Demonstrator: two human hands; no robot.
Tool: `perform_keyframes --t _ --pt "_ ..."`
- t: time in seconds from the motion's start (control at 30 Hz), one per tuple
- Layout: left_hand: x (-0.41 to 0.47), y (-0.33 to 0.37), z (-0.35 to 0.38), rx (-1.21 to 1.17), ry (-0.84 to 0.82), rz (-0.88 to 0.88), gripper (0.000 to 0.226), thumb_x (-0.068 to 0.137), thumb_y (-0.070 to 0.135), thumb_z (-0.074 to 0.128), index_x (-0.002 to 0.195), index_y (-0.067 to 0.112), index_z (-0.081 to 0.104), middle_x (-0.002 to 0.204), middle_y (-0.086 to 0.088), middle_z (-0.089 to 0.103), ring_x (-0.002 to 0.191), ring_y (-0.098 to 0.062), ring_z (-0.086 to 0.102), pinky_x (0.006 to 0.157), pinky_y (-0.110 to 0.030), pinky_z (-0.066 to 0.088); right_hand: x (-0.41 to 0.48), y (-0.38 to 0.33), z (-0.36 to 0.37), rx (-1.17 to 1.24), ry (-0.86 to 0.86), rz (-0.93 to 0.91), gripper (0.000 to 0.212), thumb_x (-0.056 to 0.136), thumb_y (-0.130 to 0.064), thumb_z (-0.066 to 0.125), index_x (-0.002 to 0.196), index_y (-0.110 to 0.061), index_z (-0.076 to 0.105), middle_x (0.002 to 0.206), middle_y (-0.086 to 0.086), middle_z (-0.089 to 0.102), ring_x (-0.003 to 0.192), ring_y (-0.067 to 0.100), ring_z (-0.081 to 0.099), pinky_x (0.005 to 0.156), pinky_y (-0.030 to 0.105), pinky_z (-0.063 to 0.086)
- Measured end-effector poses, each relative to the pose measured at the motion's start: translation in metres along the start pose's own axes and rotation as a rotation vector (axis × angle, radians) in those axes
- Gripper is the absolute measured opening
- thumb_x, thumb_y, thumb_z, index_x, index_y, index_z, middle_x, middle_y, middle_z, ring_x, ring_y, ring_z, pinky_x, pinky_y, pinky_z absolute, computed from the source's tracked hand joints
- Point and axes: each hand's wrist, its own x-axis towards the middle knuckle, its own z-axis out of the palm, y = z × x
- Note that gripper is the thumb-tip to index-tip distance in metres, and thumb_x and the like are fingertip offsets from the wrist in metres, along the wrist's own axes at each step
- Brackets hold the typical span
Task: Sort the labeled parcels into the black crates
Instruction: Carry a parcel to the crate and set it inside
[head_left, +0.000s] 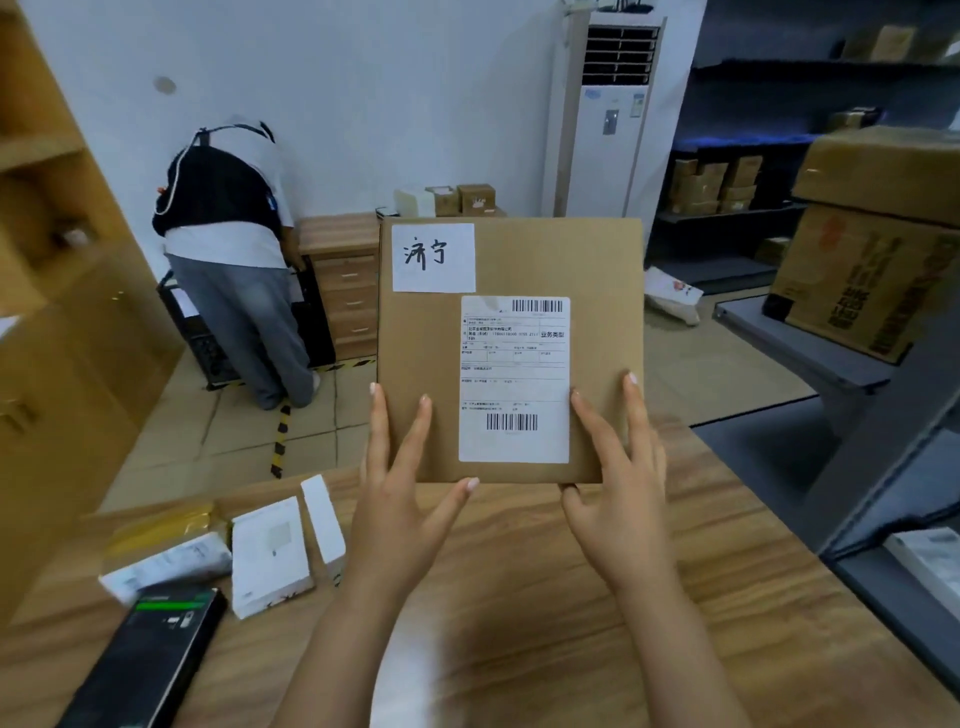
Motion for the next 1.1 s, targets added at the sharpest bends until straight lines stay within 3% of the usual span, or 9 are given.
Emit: perform_keyframes --t 0.13,0.27,0.47,0.57,0.67,0.77,0.93,1.1 --pt "-0.012 0.005 0.012 0.122 0.007 -0.074 0.084 0.082 0.045 0.07 0.15 0.041 0.022 0.155 0.027 -0.025 0.148 -0.008 0.003 0.108 -0.027 0.02 0.013 0.022 0.001 0.048 -0.109 -0.059 0.095 0.071 0.001 0.069 0.143 -0.05 0.033 0.159 -0.025 -0.007 0.143 0.031 0.016 0.111 0.053 0.034" --pt "-0.038 0.013 0.023 0.223 0.094 -0.203 0.089 0.078 0.04 0.077 0.149 0.043 0.024 0.154 0.028 -0.022 0.147 -0.017 0.017 0.107 -0.034 0.035 0.018 0.044 0.004 0.104 -0.291 -0.175 0.085 0.074 -0.013 0.076 0.141 -0.05 0.037 0.158 -0.028 -0.007 0.143 0.034 0.011 0.116 0.047 0.023" --pt "-0.108 0.036 0.008 0.37 0.358 -0.447 0.092 0.065 0.035 0.087 0.14 0.046 0.036 0.16 0.018 0.0 0.142 -0.017 0.025 0.108 -0.034 0.035 -0.004 0.036 0.025 0.283 -0.523 -0.361 0.082 0.073 -0.014 0.079 0.137 -0.049 0.042 0.157 -0.027 0.002 0.143 0.038 0.012 0.116 0.042 0.018" --pt "-0.145 0.056 -0.018 0.499 0.451 -0.548 0.092 0.067 0.04 0.085 0.143 0.043 0.035 0.16 0.018 -0.002 0.142 -0.017 0.026 0.108 -0.039 0.037 -0.027 0.011 0.034 0.381 -0.607 -0.471 0.081 0.073 -0.016 0.079 0.137 -0.049 0.042 0.157 -0.026 0.002 0.143 0.037 0.012 0.116 0.039 0.017" --pt "-0.185 0.078 -0.044 0.585 0.536 -0.631 0.091 0.07 0.046 0.081 0.143 0.047 0.026 0.159 0.021 -0.008 0.143 -0.014 0.02 0.108 -0.035 0.035 -0.051 -0.023 0.039 0.461 -0.692 -0.567 0.077 0.075 -0.022 0.081 0.138 -0.046 0.045 0.157 -0.026 0.003 0.142 0.035 0.013 0.116 0.045 0.023" --pt "-0.234 0.099 -0.071 0.656 0.666 -0.73 0.091 0.071 0.047 0.079 0.147 0.04 0.03 0.16 0.018 -0.007 0.145 -0.017 0.019 0.11 -0.039 0.033 -0.087 -0.064 0.039 0.519 -0.77 -0.707 0.076 0.075 -0.028 0.082 0.139 -0.043 0.045 0.158 -0.023 0.005 0.143 0.034 0.014 0.115 0.048 0.025" --pt "-0.337 0.147 -0.112 0.794 0.877 -0.924 0.09 0.071 0.049 0.079 0.147 0.038 0.032 0.16 0.019 -0.004 0.145 -0.017 0.021 0.106 -0.041 0.041 -0.176 -0.135 0.028 0.592 -0.97 -0.926 0.074 0.082 -0.033 0.076 0.143 -0.046 0.037 0.16 -0.02 0.002 0.147 0.032 0.007 0.115 0.052 0.028" --pt "-0.447 0.216 -0.148 0.901 1.072 -1.161 0.092 0.07 0.047 0.081 0.147 0.044 0.029 0.159 0.024 -0.004 0.144 -0.017 0.023 0.101 -0.043 0.047 -0.29 -0.201 -0.007 0.706 -1.127 -1.169 0.074 0.082 -0.033 0.075 0.143 -0.047 0.035 0.159 -0.024 -0.001 0.145 0.032 0.016 0.114 0.048 0.031"
